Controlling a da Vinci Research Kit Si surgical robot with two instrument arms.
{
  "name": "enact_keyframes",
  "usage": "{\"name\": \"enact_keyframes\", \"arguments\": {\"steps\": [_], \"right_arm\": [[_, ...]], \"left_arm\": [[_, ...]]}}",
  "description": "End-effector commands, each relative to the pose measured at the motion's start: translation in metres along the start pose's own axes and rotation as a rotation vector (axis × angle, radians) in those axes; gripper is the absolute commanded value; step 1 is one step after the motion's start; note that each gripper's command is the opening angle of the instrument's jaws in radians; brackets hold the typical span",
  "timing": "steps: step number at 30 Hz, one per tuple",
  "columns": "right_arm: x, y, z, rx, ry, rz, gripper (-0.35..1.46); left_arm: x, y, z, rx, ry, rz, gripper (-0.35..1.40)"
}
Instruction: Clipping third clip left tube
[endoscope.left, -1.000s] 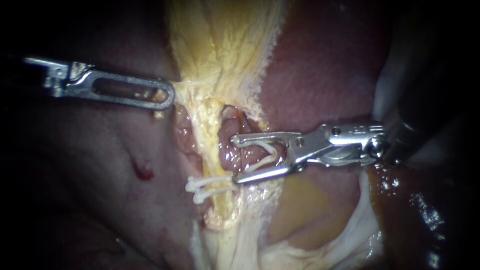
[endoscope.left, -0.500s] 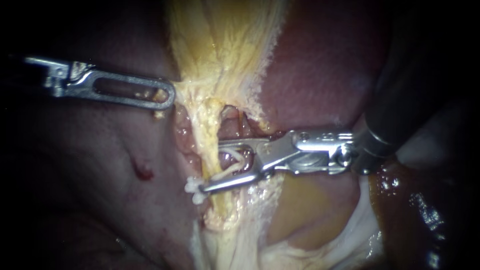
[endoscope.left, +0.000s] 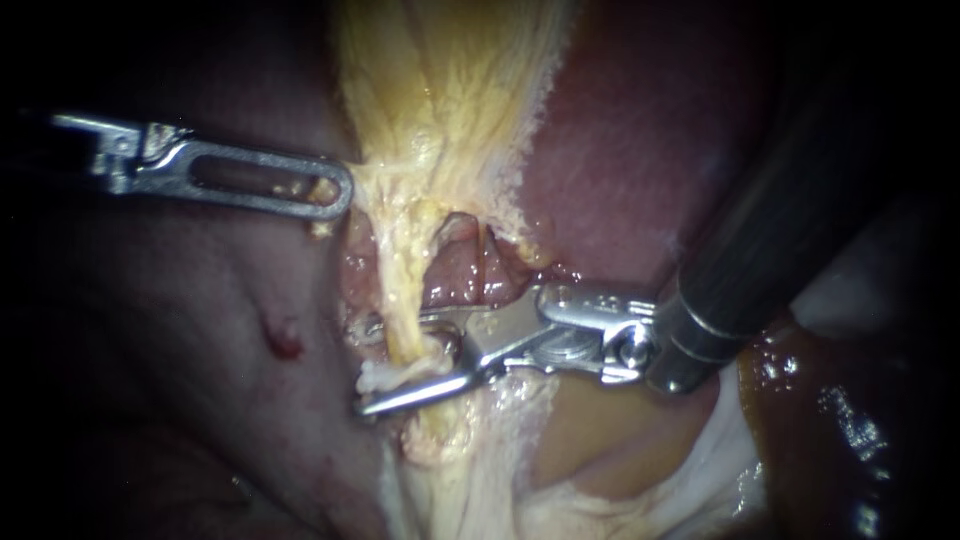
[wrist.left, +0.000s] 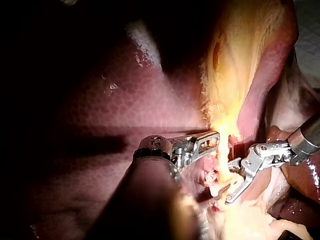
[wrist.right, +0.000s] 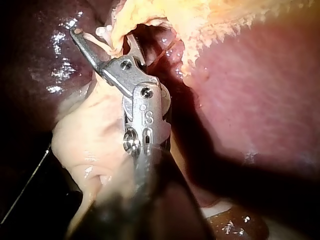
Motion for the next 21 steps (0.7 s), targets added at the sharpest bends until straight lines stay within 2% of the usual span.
{"name": "enact_keyframes", "arguments": {"steps": [1,14,21], "right_arm": [[-0.0001,0.0,0.0,0.001,0.003,0.005,0.5],[-0.0001,0.0006,0.0002,0.028,0.041,0.046,0.5],[0.0008,0.0011,-0.0004,0.039,0.078,0.076,0.5]], "left_arm": [[0.0,0.0,0.0,0.001,0.001,0.0,-0.35],[0.0,0.0,0.0001,0.001,0.0,0.0,-0.35],[0.0,0.0,0.0002,0.003,0.002,0.0,-0.35]]}}
